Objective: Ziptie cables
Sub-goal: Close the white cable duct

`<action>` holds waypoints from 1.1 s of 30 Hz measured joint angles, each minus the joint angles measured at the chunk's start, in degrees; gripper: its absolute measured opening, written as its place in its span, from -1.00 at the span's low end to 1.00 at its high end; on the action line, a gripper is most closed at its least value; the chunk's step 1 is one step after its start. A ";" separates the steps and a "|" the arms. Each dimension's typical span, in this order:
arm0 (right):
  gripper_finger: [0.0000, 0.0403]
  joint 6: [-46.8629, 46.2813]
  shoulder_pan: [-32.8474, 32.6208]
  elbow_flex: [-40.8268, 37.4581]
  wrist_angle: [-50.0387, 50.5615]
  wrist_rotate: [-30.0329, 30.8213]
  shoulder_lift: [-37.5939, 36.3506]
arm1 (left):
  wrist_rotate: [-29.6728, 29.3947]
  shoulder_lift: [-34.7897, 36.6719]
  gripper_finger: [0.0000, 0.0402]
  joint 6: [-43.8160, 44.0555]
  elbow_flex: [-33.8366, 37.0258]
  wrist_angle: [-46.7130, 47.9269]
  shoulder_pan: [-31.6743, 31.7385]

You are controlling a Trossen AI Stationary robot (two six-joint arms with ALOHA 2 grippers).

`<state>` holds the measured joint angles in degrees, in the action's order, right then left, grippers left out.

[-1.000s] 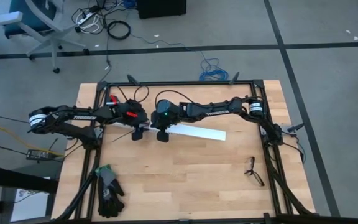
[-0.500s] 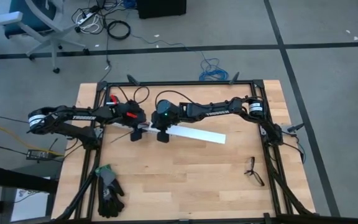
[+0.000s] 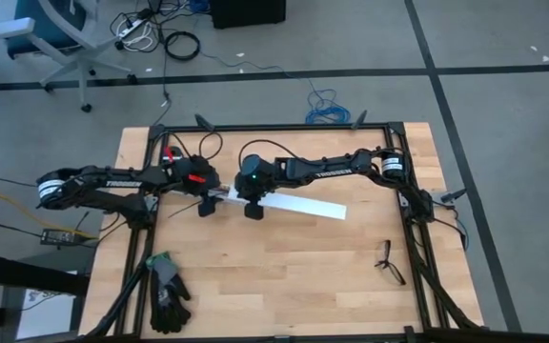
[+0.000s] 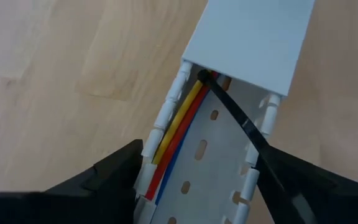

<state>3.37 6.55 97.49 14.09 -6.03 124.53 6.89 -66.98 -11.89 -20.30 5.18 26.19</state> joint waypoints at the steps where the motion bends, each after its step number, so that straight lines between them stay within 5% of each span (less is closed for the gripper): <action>1: -1.00 0.12 0.00 0.00 0.96 0.00 0.00 | -0.39 -0.13 0.49 0.50 -0.04 -0.40 -0.06; 12: -1.00 2.31 -0.13 -0.03 5.80 3.68 -3.58 | -1.50 -0.19 0.49 0.12 0.05 -2.52 -0.37; 17: -1.00 1.73 -0.12 -6.84 6.77 6.21 -9.66 | -1.29 -0.21 0.49 0.53 0.05 -2.75 -0.39; 23: -1.00 -3.97 0.89 -18.50 -2.58 6.40 -13.59 | -1.15 -0.19 0.48 0.77 0.02 -2.81 -0.39; 33: -1.00 -6.78 2.24 -19.89 -11.12 2.81 -8.19 | -1.04 -0.17 0.48 1.85 -0.02 -3.77 -0.41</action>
<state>-3.41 8.78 77.60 2.97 -3.22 116.35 5.85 -67.16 -10.04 -20.31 1.41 25.78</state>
